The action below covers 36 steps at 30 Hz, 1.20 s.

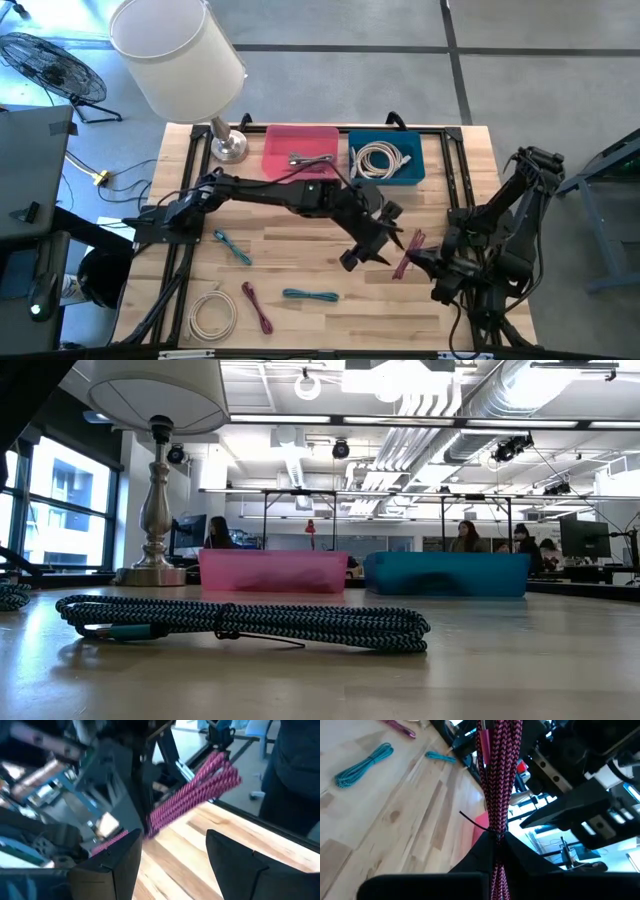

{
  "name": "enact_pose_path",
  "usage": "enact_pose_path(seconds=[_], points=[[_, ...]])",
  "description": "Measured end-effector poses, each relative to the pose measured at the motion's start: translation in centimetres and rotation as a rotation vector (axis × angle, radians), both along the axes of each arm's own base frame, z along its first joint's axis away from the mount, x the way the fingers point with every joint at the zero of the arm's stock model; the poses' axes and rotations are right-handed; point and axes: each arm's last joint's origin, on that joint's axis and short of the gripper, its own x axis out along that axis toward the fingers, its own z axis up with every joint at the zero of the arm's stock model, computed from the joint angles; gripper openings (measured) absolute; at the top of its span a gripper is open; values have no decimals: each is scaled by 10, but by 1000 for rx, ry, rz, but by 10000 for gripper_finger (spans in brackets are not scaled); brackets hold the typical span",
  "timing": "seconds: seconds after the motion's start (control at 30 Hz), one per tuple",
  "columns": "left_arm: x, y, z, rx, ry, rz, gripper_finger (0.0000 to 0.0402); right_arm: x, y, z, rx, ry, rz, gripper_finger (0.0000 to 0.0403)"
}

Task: Pick & Place USB Port
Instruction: Put the right black and pink charger cable into the red bin

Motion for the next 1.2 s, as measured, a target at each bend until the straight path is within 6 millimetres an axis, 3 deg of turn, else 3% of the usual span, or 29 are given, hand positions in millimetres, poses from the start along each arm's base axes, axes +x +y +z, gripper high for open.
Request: enact_pose_path(seconds=[0.43,1.2], points=[[3,-13,6,-11,-92,-31,218,1,0,2,-53,-49,-26,14],[6,-11,5,-45,-85,69,218,2,0,3,-52,-56,-29,14]])
